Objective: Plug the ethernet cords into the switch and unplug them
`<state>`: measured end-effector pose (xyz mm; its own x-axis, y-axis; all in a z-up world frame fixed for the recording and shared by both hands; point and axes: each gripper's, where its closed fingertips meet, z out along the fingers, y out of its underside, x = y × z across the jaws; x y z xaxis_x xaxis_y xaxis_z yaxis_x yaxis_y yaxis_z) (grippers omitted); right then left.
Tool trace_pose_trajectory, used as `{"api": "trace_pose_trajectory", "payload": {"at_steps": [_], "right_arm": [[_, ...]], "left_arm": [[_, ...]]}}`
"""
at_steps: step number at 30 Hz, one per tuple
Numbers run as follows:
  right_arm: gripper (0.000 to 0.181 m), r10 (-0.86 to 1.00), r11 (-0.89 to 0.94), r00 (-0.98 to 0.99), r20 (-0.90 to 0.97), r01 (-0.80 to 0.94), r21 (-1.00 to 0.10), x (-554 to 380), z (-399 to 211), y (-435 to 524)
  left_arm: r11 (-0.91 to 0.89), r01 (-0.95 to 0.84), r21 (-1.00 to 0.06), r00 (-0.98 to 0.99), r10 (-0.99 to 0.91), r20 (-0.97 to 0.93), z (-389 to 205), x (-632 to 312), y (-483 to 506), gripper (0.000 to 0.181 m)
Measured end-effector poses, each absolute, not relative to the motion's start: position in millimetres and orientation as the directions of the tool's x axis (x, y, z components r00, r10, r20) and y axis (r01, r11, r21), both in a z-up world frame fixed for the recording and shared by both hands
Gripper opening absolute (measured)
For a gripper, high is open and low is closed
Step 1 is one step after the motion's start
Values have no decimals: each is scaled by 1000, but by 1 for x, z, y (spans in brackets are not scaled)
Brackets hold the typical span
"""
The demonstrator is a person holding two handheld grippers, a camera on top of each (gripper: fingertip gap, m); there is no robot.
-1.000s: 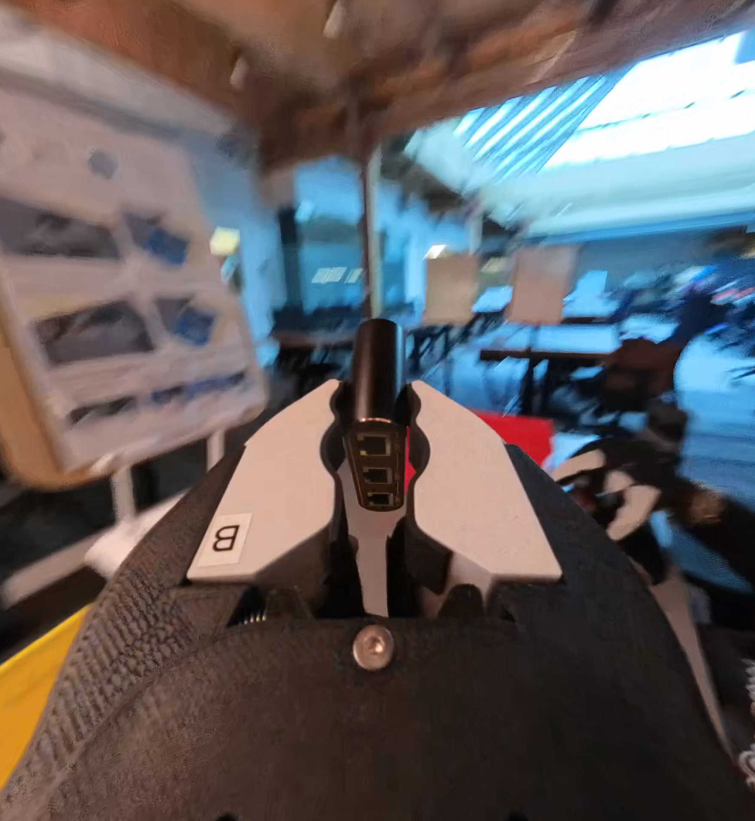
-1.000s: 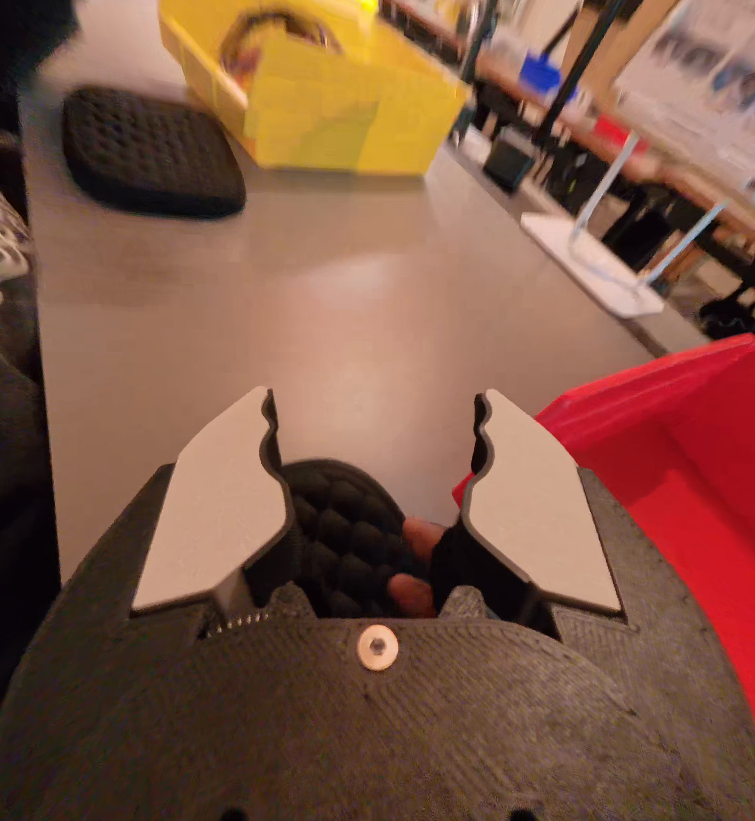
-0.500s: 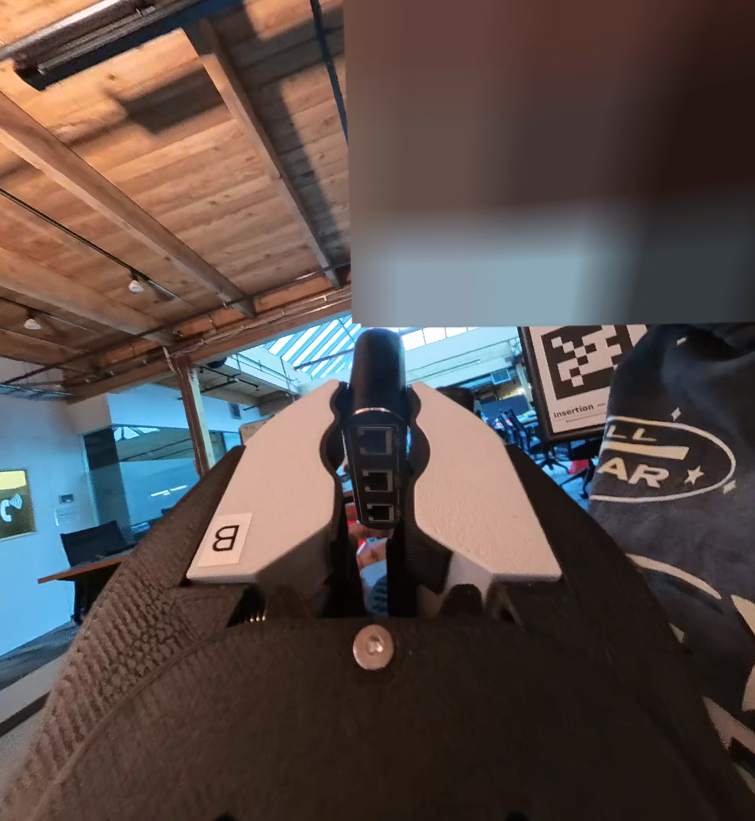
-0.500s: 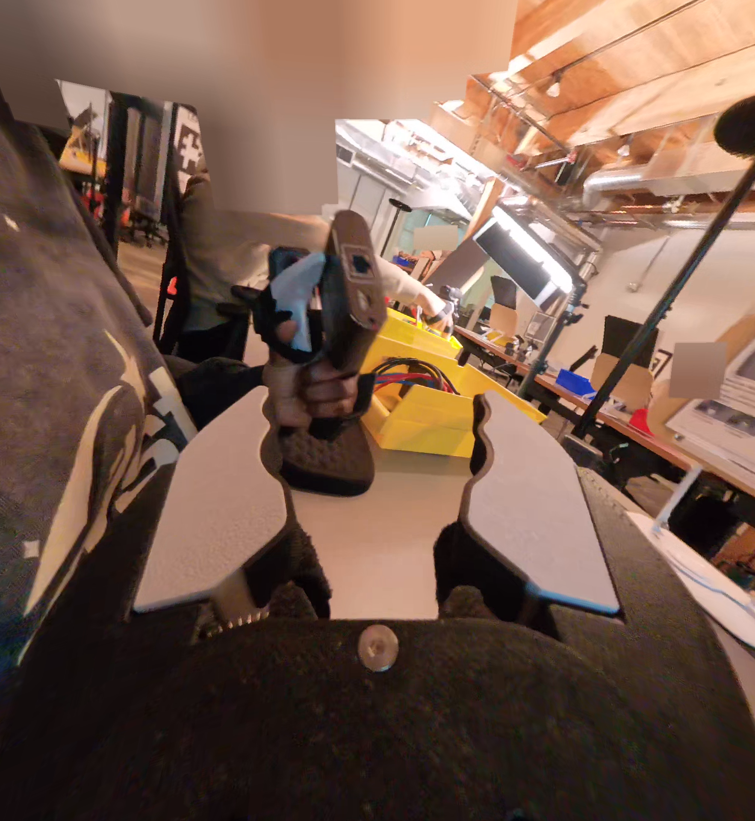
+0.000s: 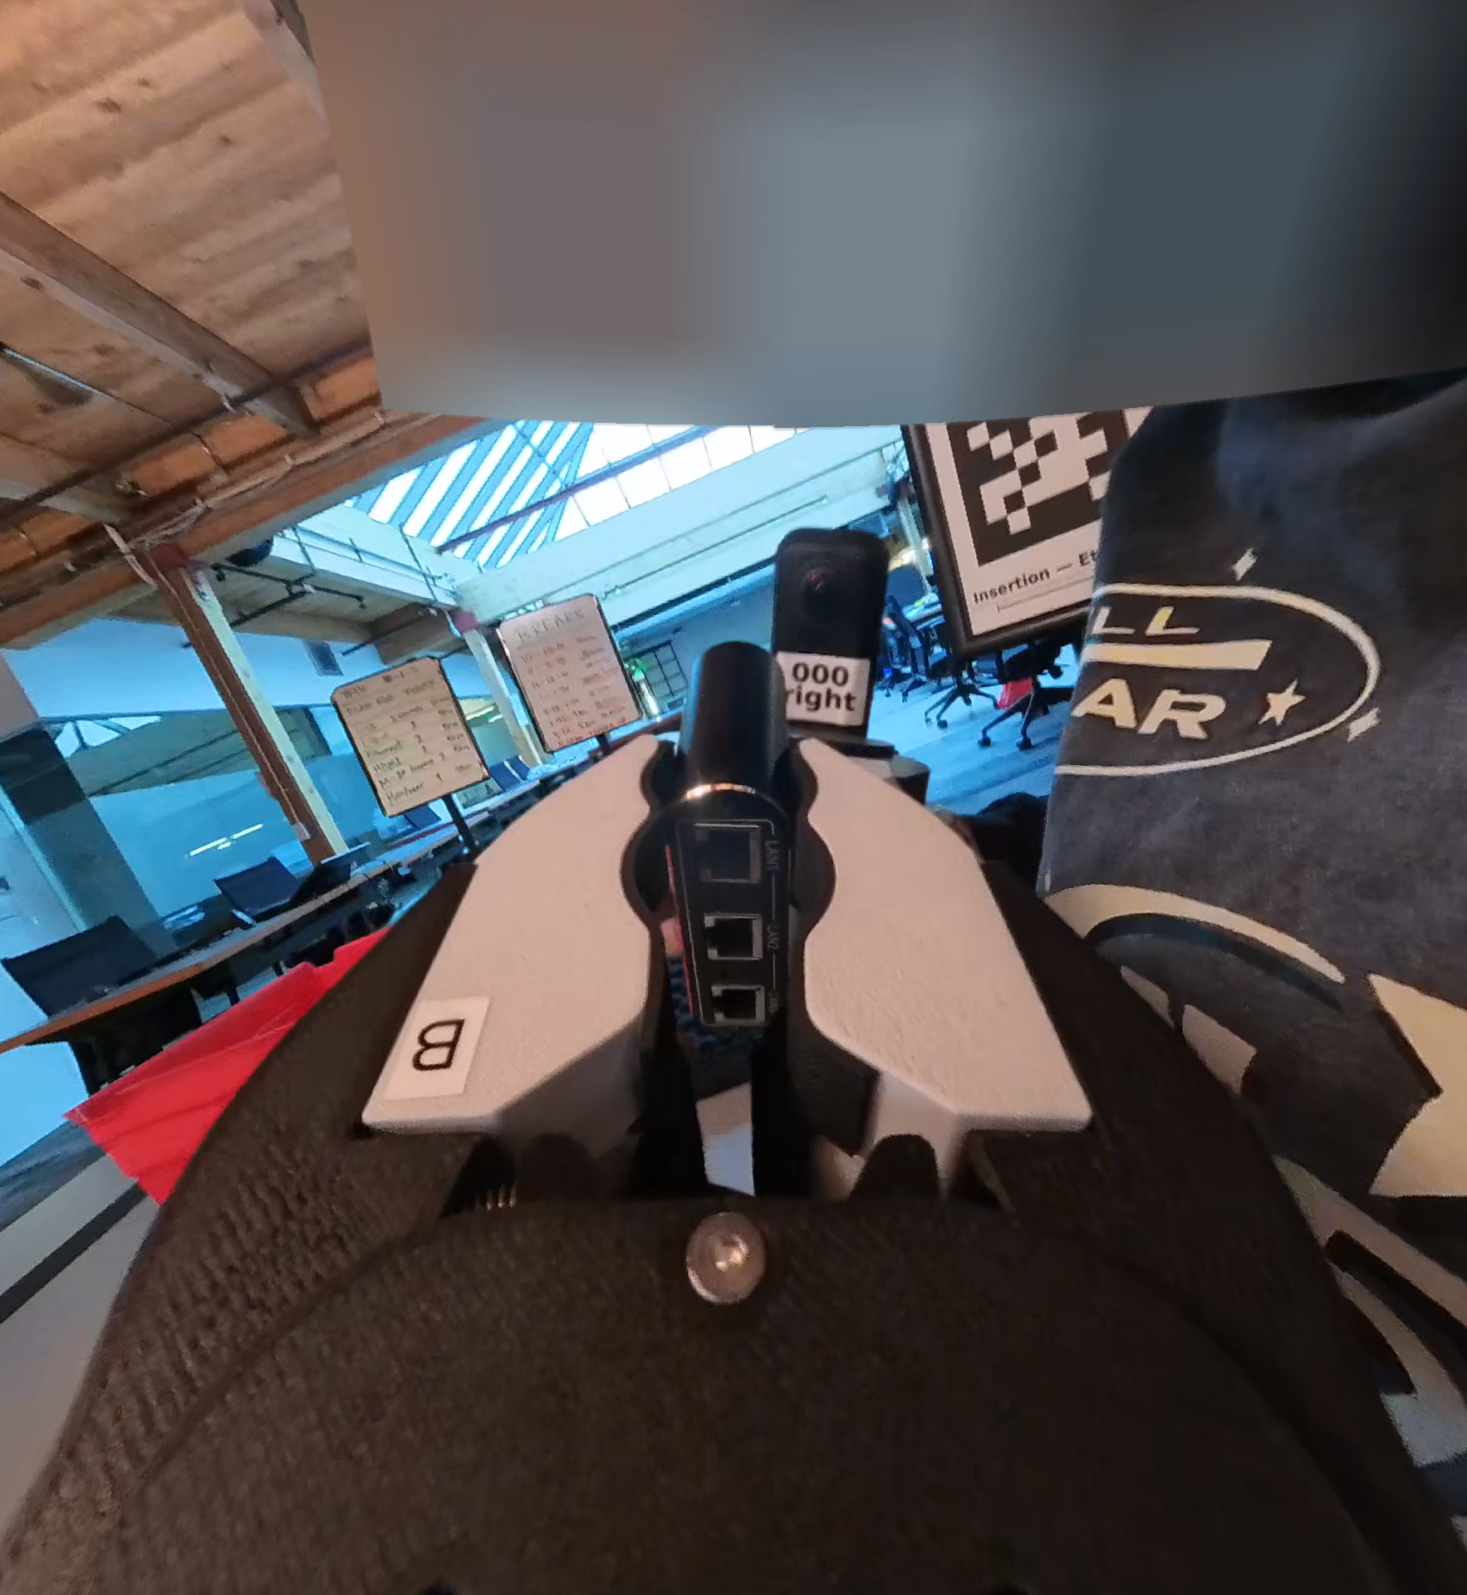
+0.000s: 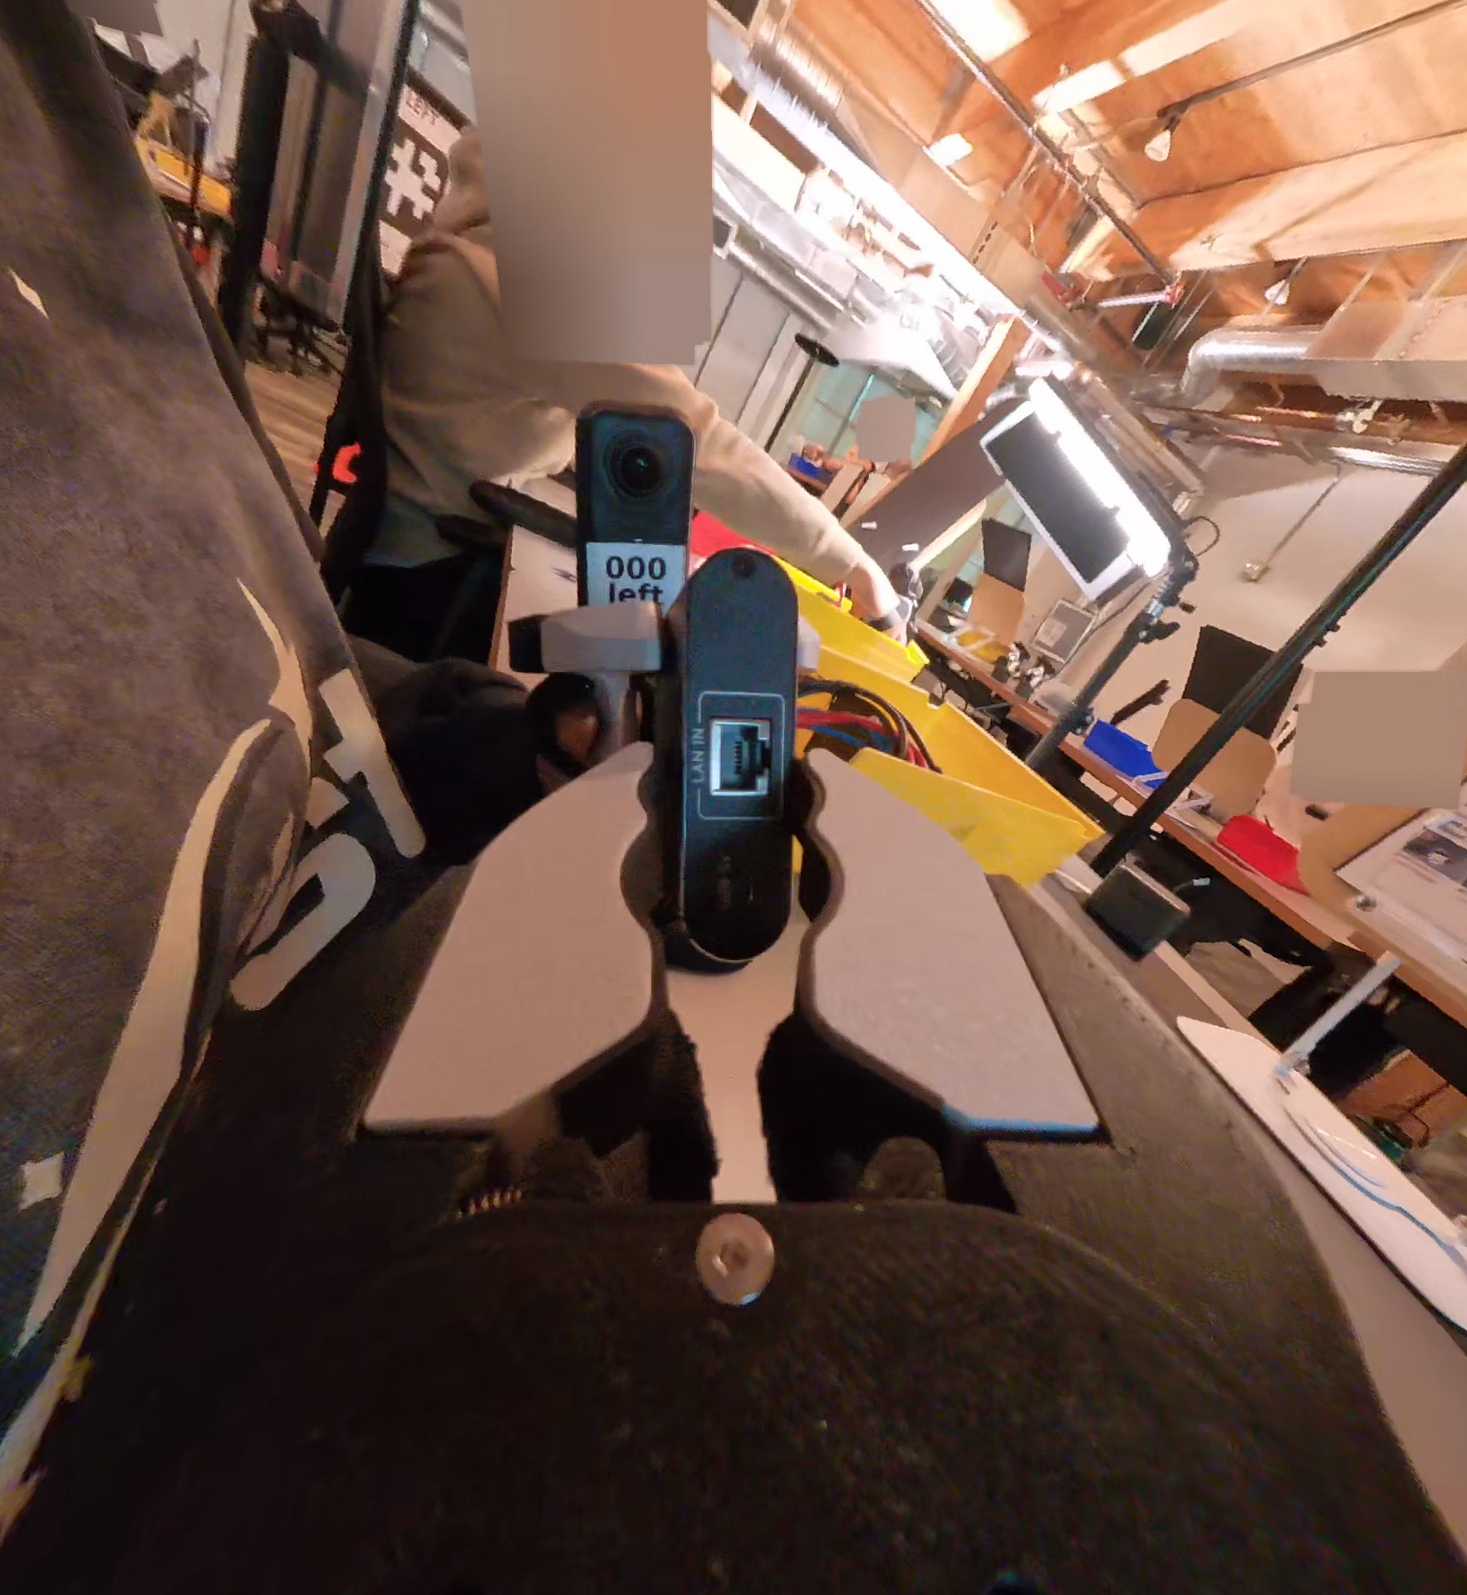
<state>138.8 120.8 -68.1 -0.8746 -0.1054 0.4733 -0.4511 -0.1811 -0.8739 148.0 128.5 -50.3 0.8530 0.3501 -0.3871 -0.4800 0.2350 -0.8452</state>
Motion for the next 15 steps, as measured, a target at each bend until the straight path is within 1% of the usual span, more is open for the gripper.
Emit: {"api": "trace_pose_trajectory", "payload": {"at_steps": [2, 4, 6, 8, 10, 12, 14, 15], "right_arm": [[25, -114, -191, -893, 436, -411, -891, 138, -66, 122], [24, -88, -251, -915, 394, -362, -898, 133, -60, 125], [25, -84, -353, -950, 302, -255, -900, 127, -47, 132], [24, -118, -483, -974, 192, -112, -869, 123, -30, 142], [24, -133, -581, -983, 128, -27, -813, 119, -20, 149], [24, -126, -591, -984, 125, -27, -806, 119, -23, 146], [24, -102, -552, -984, 147, -67, -831, 119, -31, 138], [24, -109, -542, -983, 148, -66, -838, 120, -32, 136]], "left_arm": [[259, -447, -856, 871, 346, -349, -49, 146, 128, 25], [293, -394, -871, 886, 373, -276, -46, 138, 126, 28], [287, -380, -879, 866, 444, -230, -46, 125, 123, 44], [282, -337, -899, 865, 470, -177, -49, 116, 124, 50], [322, -237, -917, 903, 420, -87, -52, 114, 133, 53], [374, -159, -914, 933, 360, -15, -51, 117, 143, 51], [394, -182, -901, 922, 386, -18, -50, 116, 146, 28], [387, -219, -896, 913, 405, -49, -50, 117, 145, 26]]}}
